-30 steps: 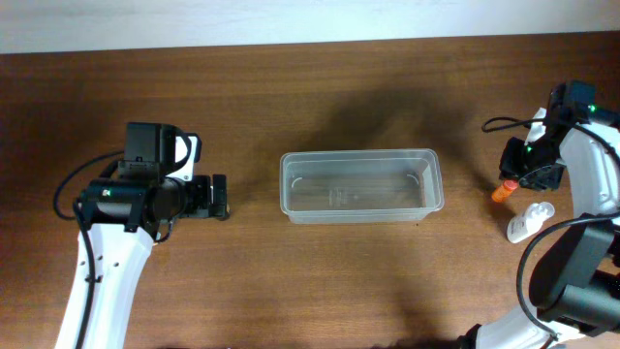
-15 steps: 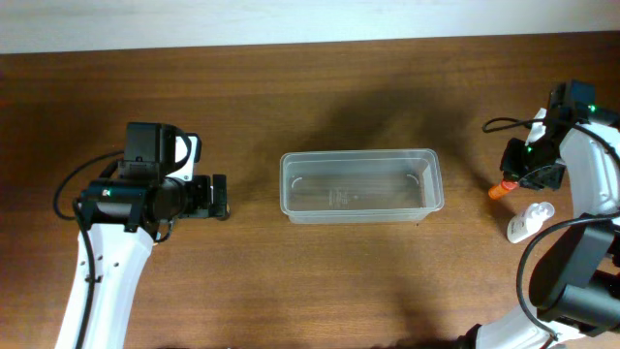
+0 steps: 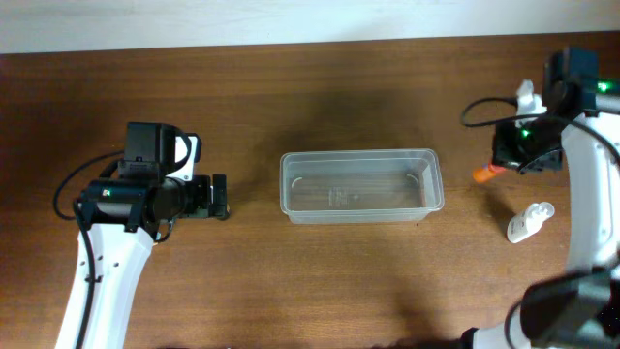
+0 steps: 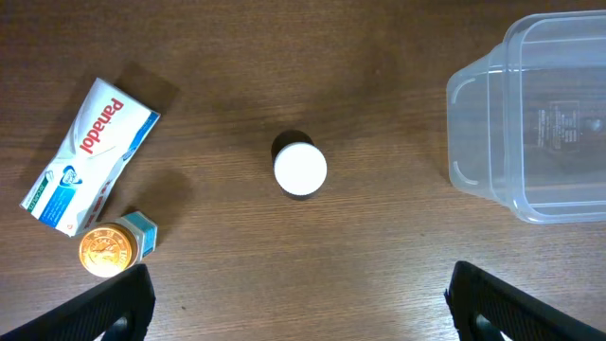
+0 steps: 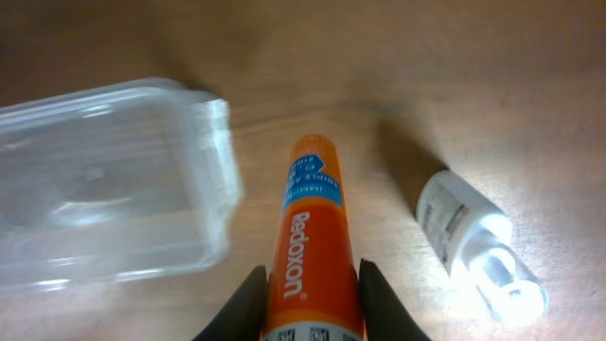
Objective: Pack container
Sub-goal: 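Carry the Redoxon tube into the container and release it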
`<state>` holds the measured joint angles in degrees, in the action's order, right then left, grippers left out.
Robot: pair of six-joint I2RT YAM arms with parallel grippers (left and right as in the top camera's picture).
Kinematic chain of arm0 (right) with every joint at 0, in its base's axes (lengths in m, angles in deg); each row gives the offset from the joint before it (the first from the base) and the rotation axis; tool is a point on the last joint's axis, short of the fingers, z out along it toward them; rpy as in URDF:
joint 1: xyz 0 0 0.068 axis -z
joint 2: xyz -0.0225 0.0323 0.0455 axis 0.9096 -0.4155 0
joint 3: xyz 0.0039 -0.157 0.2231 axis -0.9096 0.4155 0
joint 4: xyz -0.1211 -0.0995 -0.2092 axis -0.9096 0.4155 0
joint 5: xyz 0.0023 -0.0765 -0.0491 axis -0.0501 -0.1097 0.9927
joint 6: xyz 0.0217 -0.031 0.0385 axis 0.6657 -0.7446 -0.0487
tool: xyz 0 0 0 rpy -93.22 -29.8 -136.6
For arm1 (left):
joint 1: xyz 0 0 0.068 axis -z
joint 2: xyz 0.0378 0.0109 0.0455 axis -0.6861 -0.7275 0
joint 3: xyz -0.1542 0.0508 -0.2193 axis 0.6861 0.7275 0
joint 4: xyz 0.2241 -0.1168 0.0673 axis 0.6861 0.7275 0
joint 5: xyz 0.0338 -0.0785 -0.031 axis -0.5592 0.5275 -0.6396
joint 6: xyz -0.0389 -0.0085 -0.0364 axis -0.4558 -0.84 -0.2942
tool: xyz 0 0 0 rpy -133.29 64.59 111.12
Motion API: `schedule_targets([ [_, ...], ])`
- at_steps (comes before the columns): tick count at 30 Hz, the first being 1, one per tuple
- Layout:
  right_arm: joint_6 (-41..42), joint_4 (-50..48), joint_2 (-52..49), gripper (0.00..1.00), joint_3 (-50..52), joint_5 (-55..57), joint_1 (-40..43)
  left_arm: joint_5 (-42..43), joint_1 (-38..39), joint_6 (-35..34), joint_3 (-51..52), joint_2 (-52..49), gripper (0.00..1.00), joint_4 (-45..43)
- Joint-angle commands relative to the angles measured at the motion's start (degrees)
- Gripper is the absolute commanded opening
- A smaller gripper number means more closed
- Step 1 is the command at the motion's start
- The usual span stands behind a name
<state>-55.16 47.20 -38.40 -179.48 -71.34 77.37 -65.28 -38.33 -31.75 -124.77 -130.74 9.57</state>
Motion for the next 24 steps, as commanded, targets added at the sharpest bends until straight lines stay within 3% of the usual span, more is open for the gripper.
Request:
schedule_targets([
  [1, -1.68, 1.03, 4.55, 0.2, -3.39, -1.36, -5.07, 0.79, -0.28, -0.13, -1.09, -0.09, 1.0, 0.04],
  [10, -1.29, 0.15, 2.75, 0.21, -0.44, -1.27, -16.02, 0.79, -0.28, -0.13, -1.09, -0.09, 1.0, 0.04],
  [24, 0.28, -19.12, -3.08, 0.21, 16.96, -1.07, -16.79, 0.81, -0.28, -0.13, -1.09, -0.09, 0.99, 0.04],
])
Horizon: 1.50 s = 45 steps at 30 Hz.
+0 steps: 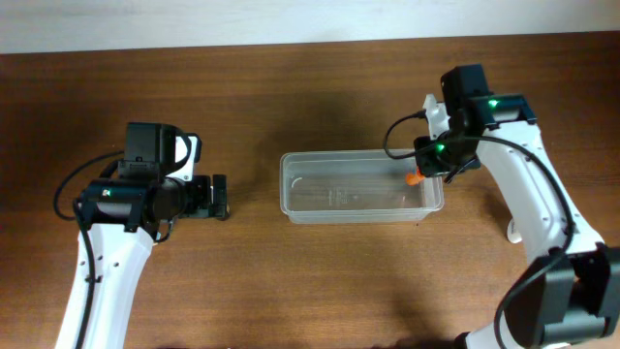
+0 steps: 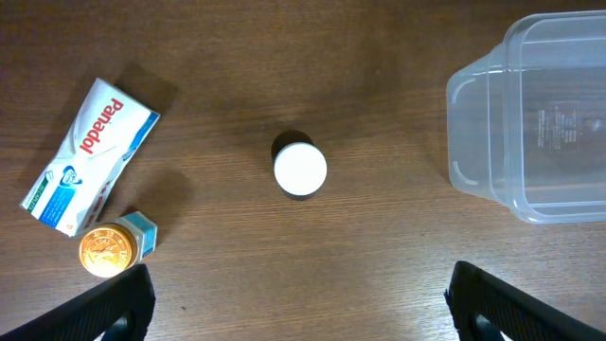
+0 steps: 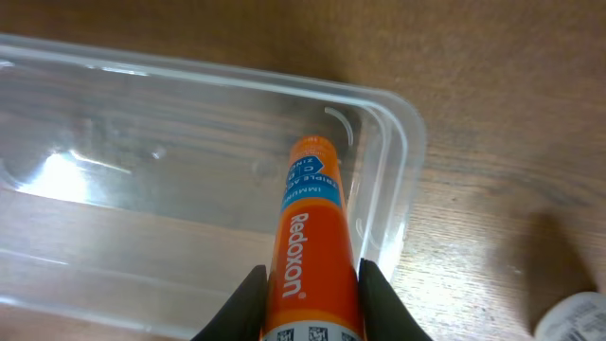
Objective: Pack container
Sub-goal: 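Carry the Redoxon tube into the container and release it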
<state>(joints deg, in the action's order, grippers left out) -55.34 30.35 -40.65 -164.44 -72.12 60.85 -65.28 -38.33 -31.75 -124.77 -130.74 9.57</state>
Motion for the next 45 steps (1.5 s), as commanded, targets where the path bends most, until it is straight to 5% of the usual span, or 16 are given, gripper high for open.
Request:
schedule_targets([
  [1, 0.46, -3.08, -1.18, 0.21, 2.32, -0.28, -0.26, 0.81, -0.28, -0.15, -1.09, -0.09, 0.99, 0.04],
  [11, 0.46, -5.46, -2.8, 0.22, 2.56, 2.12, -0.26, 0.81, -0.28, -0.15, -1.09, -0.09, 0.99, 0.04],
  [17, 0.46, -5.55, -2.8, 0.49, 2.54, 2.1, -0.26, 0.81, -0.28, -0.13, -1.09, -0.09, 0.99, 0.04],
  [45, 0.48, -4.61, -0.79, 0.54, 0.17, 2.1, -0.26, 0.81, -0.28, -0.13, -1.09, -0.09, 0.99, 0.04],
])
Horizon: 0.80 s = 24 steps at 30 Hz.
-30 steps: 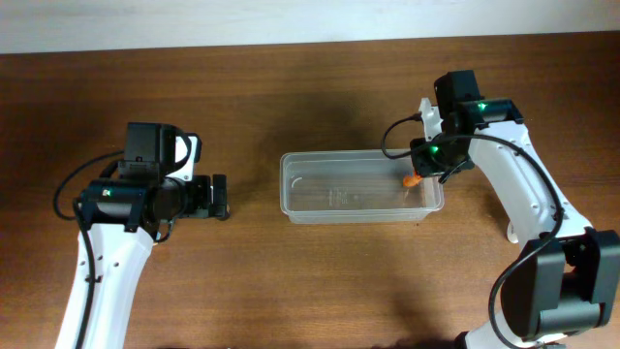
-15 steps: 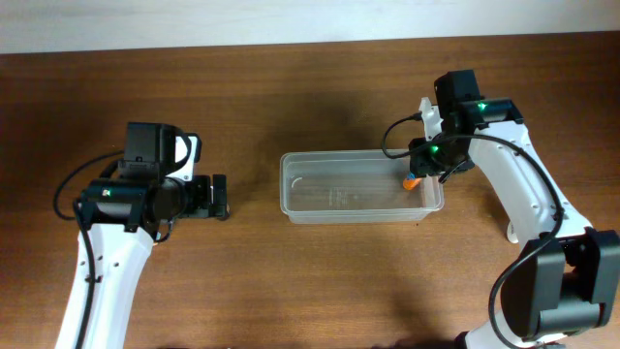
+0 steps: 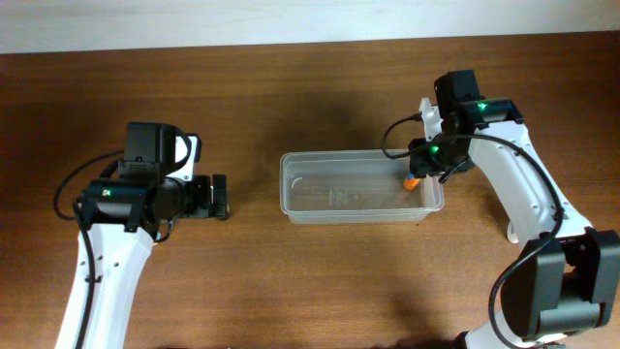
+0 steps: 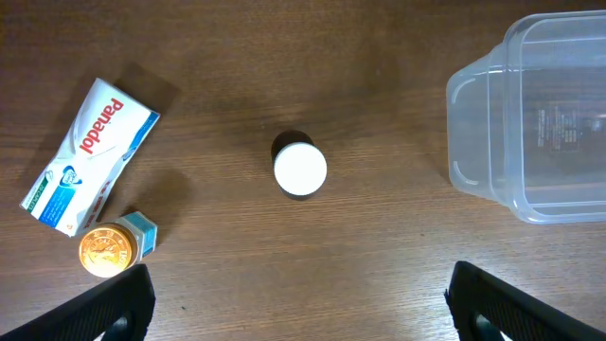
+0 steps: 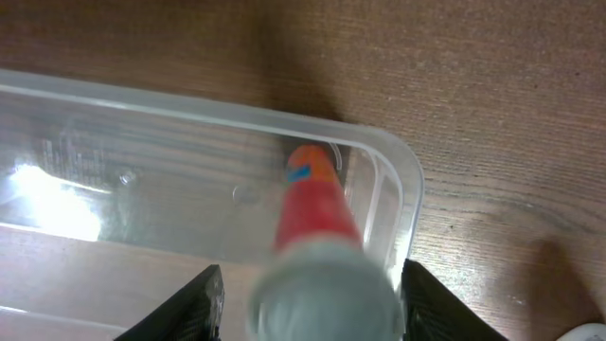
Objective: Pack container
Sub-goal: 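Carry the Redoxon tube into the container and release it, then move the right gripper to the white spray bottle and grasp it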
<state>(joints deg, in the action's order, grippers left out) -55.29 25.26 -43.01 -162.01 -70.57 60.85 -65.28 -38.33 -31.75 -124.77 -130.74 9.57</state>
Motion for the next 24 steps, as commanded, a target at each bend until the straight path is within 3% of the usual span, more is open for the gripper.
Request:
schedule_targets([
  [1, 0.44, 0.92, 2.4, 0.55, -3.1, 0.55, -0.24, 0.81, -0.28, -0.13, -1.09, -0.09, 0.99, 0.04],
  [6, 2.49, 6.01, 8.39, 0.65, -10.86, 0.63, 1.36, 0.81, -0.28, -0.13, -1.09, -0.09, 0.99, 0.04],
  [8, 7.61, 7.23, 11.13, 0.78, -13.05, 0.52, 4.33, 0.81, -0.28, -0.13, -1.07, -0.09, 1.0, 0.04],
  [9, 13.25, 7.93, 13.73, 0.94, -13.51, 0.52, 8.66, 0.81, -0.28, -0.13, -1.09, -0.09, 0.99, 0.04],
  [11, 17.38, 9.84, 15.67, 1.0, -13.51, 0.5, 14.27, 0.81, -0.28, -0.13, -1.09, -0.09, 0.99, 0.04],
  [18, 16.68, 16.39, 15.3, 0.98, -10.91, -0.35, 31.52, 0.81, -0.28, -0.13, -1.09, -0.09, 0.99, -0.37],
  [24, 12.07, 15.63, 12.17, 0.98, -2.56, -1.4, 37.0, 0.83, -0.28, -0.15, -1.07, -0.09, 0.99, -0.81],
])
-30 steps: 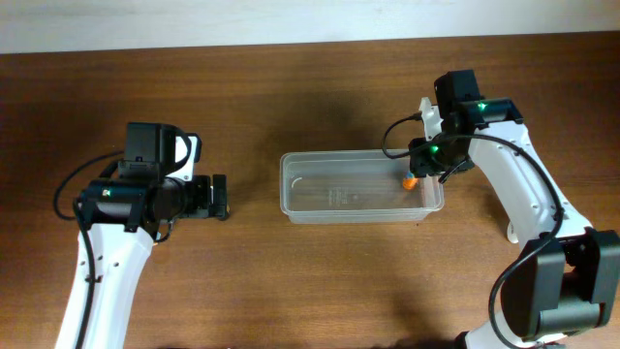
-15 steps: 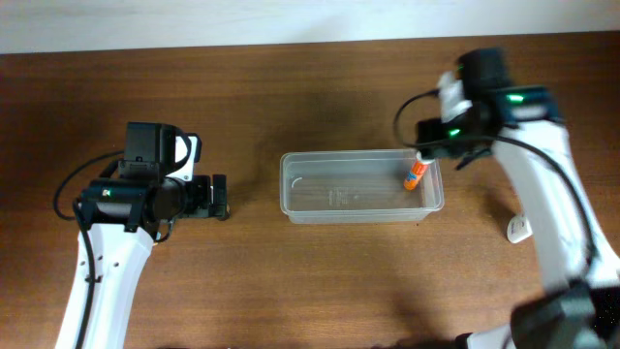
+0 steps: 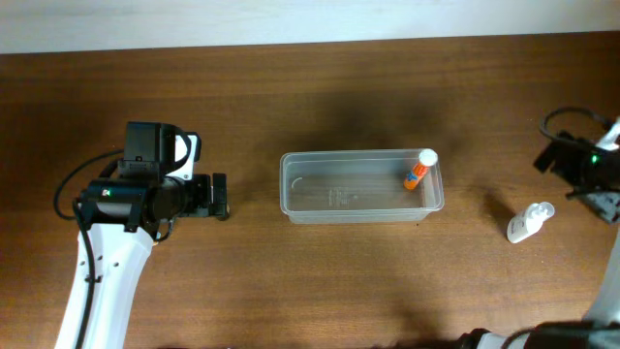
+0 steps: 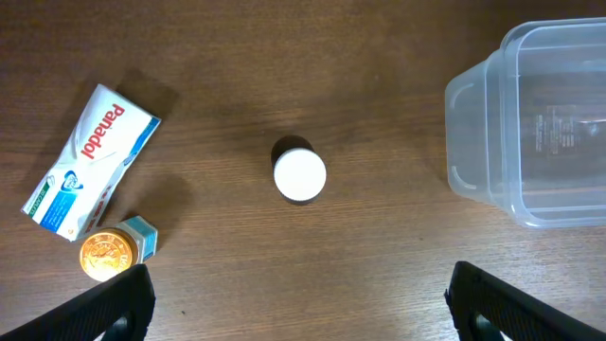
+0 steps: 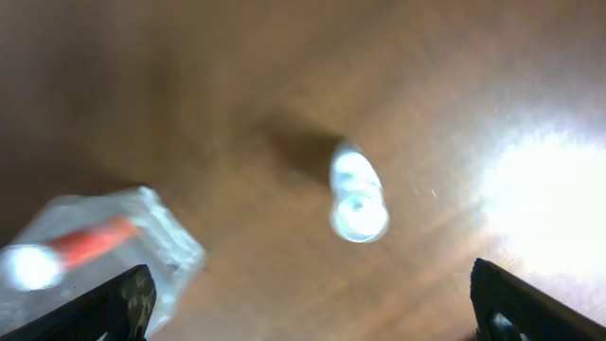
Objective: Pack container
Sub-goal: 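Move the right gripper to the white spray bottle and grasp it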
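Note:
The clear plastic container [image 3: 363,184] lies mid-table. An orange Redoxon tube [image 3: 417,172] with a white cap leans inside its right end. My right gripper [image 5: 312,308] is open and empty, well to the right of the container, over a small white bottle [image 5: 358,194] lying on the wood. That view is blurred. My left gripper [image 4: 301,313] is open and empty, left of the container [image 4: 530,133], over a white-capped bottle [image 4: 300,175], a Panadol box [image 4: 90,159] and a gold-lidded jar [image 4: 107,254].
The white bottle [image 3: 530,222] lies right of the container near the table's right edge. The left arm's body hides the Panadol box, jar and capped bottle from the overhead camera. Bare brown wood surrounds the container.
The right gripper was open over the container's right end with the tube blurred between its fingers. Now it is far to the right, over the white bottle. The tube stays in the container.
The right gripper was shut on the orange tube right of the container, beside the white bottle. Then it held the tube over the container's right end. Then it was open there, and now it is away at the right. The left arm stayed still.

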`<state>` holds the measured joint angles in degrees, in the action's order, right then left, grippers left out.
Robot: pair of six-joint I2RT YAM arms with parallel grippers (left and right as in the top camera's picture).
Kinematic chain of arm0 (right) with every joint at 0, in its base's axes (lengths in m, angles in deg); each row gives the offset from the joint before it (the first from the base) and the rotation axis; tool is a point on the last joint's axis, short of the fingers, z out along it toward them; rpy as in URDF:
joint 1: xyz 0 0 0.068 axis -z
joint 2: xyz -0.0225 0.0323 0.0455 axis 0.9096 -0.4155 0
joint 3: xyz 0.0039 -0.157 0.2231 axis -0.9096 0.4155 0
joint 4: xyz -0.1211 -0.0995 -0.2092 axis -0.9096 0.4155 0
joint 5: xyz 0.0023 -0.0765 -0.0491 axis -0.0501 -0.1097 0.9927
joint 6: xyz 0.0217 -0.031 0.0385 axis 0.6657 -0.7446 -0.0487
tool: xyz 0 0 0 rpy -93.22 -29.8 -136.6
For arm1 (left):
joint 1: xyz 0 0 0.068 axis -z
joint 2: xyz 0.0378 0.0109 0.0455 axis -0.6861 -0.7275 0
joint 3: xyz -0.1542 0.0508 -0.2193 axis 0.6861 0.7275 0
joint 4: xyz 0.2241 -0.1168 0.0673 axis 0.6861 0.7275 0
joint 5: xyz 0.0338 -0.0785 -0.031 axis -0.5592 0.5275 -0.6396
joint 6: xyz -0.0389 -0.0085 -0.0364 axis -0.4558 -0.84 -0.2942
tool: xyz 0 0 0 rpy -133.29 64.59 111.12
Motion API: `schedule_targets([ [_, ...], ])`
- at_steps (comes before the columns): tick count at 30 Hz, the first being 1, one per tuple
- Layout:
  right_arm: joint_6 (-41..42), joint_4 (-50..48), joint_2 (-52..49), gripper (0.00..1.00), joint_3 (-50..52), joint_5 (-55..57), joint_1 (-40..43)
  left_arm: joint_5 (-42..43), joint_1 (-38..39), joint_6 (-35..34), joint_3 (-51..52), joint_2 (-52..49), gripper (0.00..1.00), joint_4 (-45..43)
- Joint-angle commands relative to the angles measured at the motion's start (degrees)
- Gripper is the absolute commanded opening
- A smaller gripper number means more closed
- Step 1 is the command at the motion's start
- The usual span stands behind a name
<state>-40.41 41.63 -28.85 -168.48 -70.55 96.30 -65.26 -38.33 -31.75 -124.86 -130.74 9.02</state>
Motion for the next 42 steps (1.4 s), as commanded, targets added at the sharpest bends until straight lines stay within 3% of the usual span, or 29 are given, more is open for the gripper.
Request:
schedule_targets([
  [1, -3.63, -1.4, -2.56, 0.98, 5.16, -1.46, 1.81, 0.81, -0.28, -0.15, -0.98, -0.09, 0.99, -0.26],
  [10, -3.76, -7.32, -9.55, 0.97, 11.32, -1.38, 1.86, 0.81, -0.28, -0.15, -0.98, -0.09, 0.99, -0.24],
  [12, -3.76, -7.54, -10.54, 0.93, 11.32, -1.03, 1.86, 0.81, -0.28, -0.15, -0.98, -0.09, 1.0, -0.24],
  [17, -4.44, -8.35, -11.26, 0.66, 11.3, -0.76, 1.86, 0.81, -0.28, -0.15, -0.98, -0.09, 0.99, -0.24],
  [22, -4.44, -8.28, -11.26, 0.46, 11.3, 0.35, 1.86, 0.79, -0.28, -0.13, -0.98, -0.09, 0.99, -0.24],
  [29, -4.44, -8.28, -11.26, 0.3, 11.3, 0.33, 1.86, 0.79, -0.28, -0.15, -0.98, -0.09, 0.99, -0.24],
  [42, -5.95, -6.4, -11.08, 0.15, 10.05, -1.97, 1.62, 0.79, -0.28, -0.13, -1.01, -0.09, 1.0, -0.24],
])
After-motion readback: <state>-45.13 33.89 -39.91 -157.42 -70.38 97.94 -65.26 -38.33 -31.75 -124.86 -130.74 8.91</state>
